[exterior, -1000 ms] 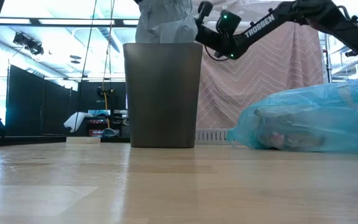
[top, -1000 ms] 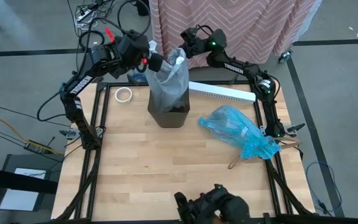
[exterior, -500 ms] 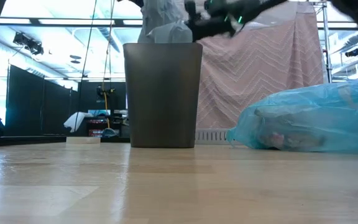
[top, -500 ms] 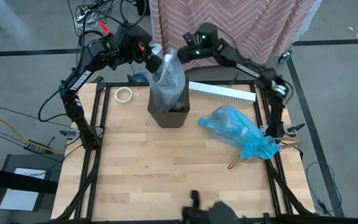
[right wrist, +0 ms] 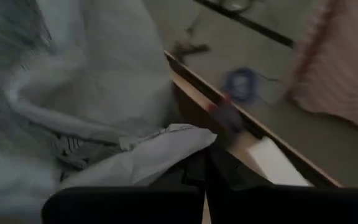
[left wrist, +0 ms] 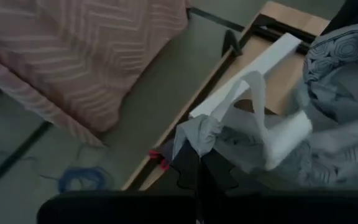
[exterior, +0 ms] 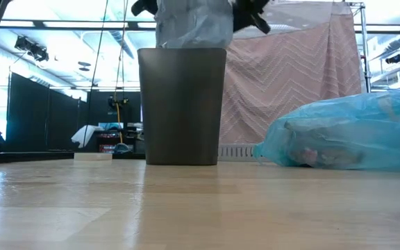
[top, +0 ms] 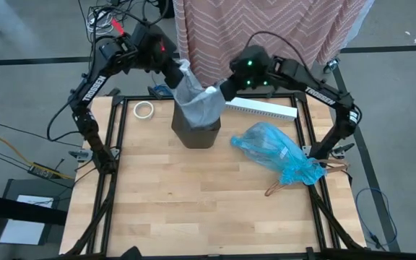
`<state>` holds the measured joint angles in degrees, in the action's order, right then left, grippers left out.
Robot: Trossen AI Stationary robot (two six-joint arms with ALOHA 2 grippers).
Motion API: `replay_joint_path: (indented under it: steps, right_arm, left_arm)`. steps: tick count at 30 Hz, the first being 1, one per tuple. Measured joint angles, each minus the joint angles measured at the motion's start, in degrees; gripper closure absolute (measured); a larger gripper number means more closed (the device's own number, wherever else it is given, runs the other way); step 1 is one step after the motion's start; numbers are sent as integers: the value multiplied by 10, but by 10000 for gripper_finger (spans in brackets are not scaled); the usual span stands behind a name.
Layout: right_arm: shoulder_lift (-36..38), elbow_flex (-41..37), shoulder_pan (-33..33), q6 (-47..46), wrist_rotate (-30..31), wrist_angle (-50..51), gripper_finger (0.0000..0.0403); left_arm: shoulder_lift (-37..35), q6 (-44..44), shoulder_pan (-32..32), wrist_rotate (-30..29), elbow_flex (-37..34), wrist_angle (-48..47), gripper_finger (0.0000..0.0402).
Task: Place trash/remove bag and relplace
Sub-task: Insert the new gray trash bag into the bin
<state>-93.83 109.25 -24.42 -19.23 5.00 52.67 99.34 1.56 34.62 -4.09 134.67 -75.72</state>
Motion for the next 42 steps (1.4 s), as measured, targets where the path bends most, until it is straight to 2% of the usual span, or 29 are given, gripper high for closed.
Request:
replay_joint_path:
  steps: [5,11,15,20,25,32,36,40,42]
  right_arm:
    - [-2,-11,29,0,82,24,403]
    - [-1,-12,51,0,118,37,403]
    - [8,-12,59,-4,145,94,403]
    - [8,-12,63,-17,163,139,403]
    - [8,-12,70,-19,164,137,403]
    - [8,-37,72,-28,164,139,403]
    - [8,-70,79,-55,162,127,403]
    - [9,-101,89,-54,163,107,403]
    - [8,-113,94,-61,161,103,403]
  left_arm:
    - [1,0,53,95,0,1,398]
    - [0,8,119,257,0,-46,398]
    - [-5,24,126,275,-22,-60,398]
    - [-32,11,121,314,-110,-25,398]
    - [-75,8,110,308,-248,10,398]
    - [-163,-40,111,286,-420,117,398]
    - [-199,-58,111,244,-466,130,398]
    - [-218,-63,111,199,-480,132,398]
    - [-224,-64,111,195,-483,137,398]
